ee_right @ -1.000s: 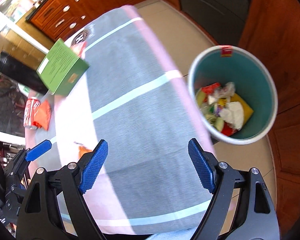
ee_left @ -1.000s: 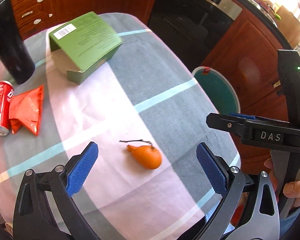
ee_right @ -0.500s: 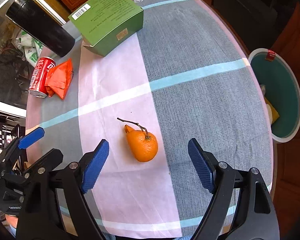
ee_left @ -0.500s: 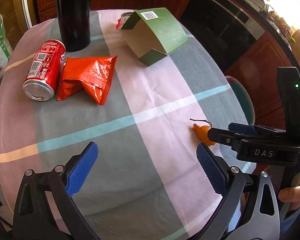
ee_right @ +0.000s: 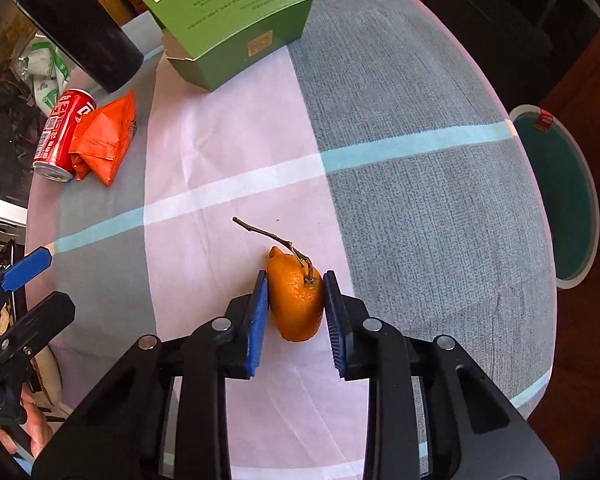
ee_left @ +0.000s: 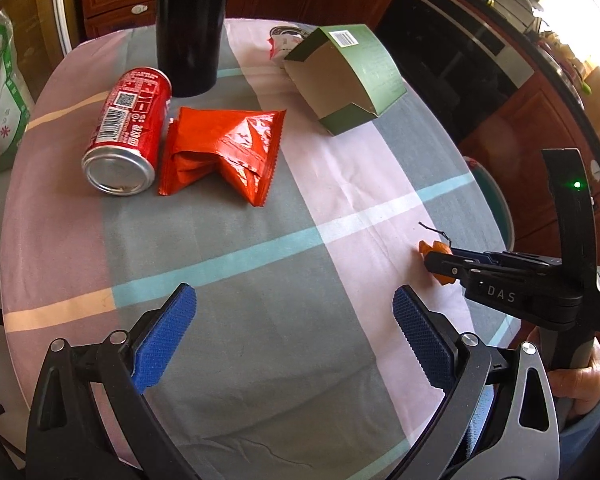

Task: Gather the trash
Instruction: 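Grasp the orange tangerine with the right tool, then grasp the red Coca-Cola can with the left tool while the right tool holds the tangerine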

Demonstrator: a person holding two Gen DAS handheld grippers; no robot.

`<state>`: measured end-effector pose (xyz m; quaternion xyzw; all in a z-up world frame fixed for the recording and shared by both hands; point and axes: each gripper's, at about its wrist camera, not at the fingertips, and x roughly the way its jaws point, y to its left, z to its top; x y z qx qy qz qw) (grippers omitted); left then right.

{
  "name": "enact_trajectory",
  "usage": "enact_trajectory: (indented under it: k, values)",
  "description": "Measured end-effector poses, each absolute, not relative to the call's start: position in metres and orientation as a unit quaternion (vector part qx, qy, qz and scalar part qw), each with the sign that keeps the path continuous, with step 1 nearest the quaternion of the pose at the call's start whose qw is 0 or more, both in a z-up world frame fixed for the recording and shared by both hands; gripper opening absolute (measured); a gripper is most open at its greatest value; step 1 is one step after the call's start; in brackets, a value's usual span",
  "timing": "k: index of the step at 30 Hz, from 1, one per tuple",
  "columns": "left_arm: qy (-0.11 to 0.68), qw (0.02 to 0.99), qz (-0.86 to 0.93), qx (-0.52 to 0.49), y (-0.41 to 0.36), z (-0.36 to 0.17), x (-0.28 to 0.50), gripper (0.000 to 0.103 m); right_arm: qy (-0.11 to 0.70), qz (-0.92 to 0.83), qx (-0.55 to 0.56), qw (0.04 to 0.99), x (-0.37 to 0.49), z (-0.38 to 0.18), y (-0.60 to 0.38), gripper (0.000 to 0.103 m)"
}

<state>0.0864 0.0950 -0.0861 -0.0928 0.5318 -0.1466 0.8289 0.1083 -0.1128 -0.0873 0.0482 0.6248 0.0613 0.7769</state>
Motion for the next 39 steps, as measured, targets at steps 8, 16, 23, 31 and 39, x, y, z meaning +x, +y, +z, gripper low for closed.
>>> enact_trajectory:
  k: [8,16,23,31,39]
  values:
    - [0.501,0.853,-0.095,-0.113,0.158,-0.07,0.107,0.099,0.605,0.094,0.035,0.79,0.13,-0.066,-0.068,0.025]
    - [0.49,0.861,-0.053,-0.127,0.202,-0.07,0.142,0.098,0.604,0.122,0.036,0.787,0.158,-0.063,-0.032,0.025]
    - [0.513,0.85,-0.05,-0.108,0.196,-0.087,0.178,0.096,0.617,0.13,0.049,0.775,0.168,-0.078,-0.022,0.026]
    - [0.528,0.841,-0.048,-0.104,0.185,-0.108,0.193,0.095,0.626,0.131,0.055,0.766,0.168,-0.085,-0.033,0.026]
    - [0.529,0.841,-0.052,-0.098,0.178,-0.113,0.201,0.087,0.628,0.126,0.056,0.766,0.173,-0.09,-0.041,0.026]
